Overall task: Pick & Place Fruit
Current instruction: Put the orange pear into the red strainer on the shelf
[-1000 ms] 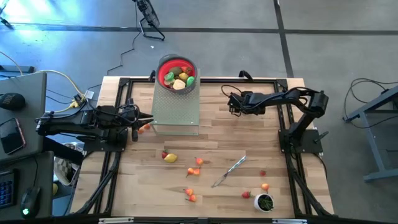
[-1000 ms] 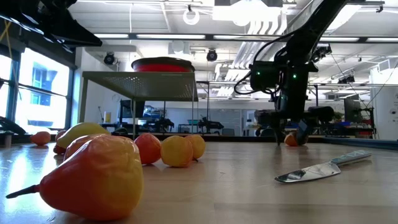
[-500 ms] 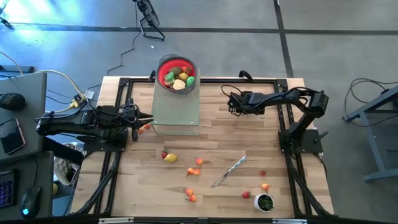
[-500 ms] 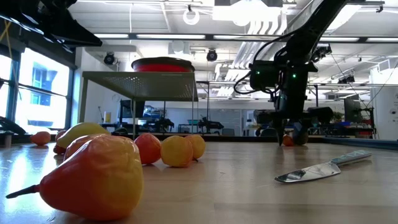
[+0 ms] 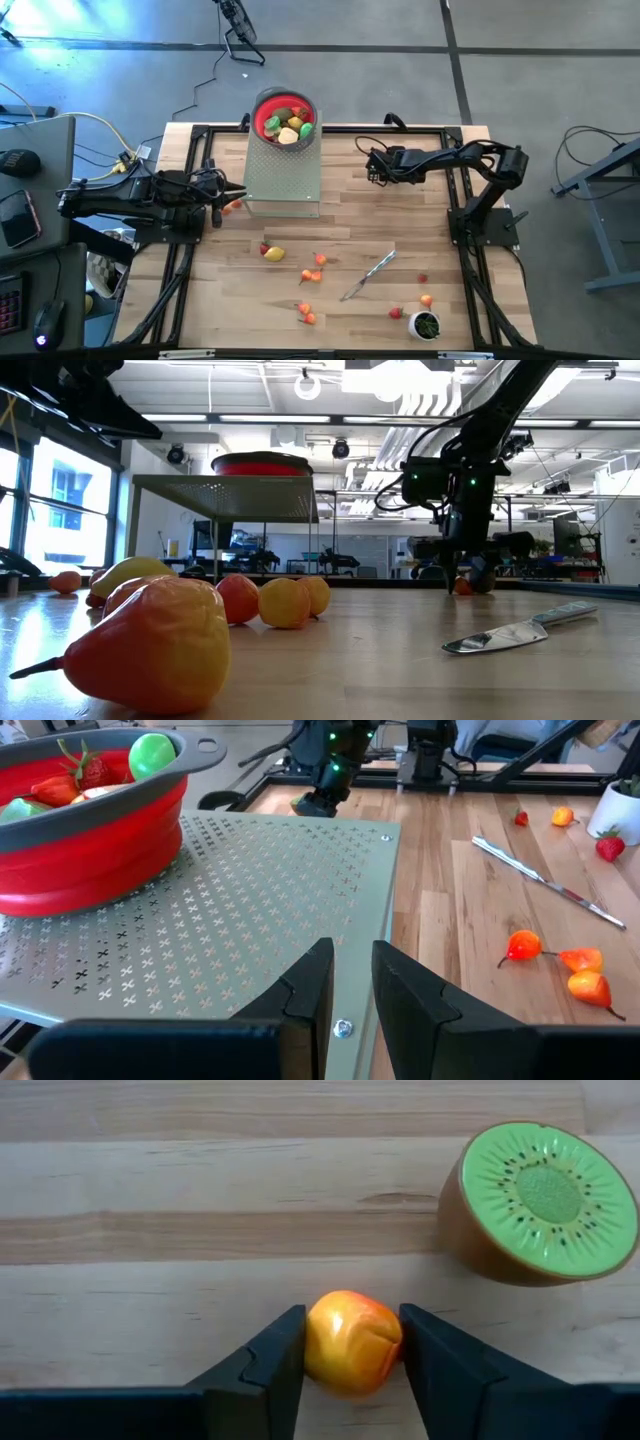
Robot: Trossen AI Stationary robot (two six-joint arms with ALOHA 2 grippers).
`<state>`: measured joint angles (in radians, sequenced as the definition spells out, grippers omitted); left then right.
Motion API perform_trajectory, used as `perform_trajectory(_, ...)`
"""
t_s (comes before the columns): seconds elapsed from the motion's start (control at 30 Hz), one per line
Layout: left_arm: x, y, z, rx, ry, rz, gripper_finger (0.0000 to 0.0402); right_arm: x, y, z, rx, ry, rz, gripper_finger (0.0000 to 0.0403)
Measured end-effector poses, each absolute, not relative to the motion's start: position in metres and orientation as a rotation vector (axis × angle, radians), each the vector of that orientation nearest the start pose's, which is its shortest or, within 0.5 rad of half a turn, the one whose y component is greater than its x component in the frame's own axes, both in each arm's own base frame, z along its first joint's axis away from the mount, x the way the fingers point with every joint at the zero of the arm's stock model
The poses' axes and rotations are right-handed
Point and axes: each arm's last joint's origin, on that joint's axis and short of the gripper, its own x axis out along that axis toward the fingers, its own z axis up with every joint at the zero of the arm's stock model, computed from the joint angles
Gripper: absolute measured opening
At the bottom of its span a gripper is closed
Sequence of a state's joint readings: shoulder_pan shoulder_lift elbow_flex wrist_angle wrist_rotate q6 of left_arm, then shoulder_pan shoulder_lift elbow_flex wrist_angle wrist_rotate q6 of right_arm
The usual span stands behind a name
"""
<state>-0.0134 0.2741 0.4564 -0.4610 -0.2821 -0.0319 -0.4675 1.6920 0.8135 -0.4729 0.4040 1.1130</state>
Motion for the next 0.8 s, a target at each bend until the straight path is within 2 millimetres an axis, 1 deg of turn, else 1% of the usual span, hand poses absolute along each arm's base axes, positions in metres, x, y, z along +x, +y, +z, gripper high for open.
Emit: perform_trajectory(0.8, 0.0875, 0.0069, 0.2509, 0.012, 0.285, 0.272, 0.0067, 0.2423, -0.1343, 0.1233, 0.916, 0.83, -1.389, 0.0146)
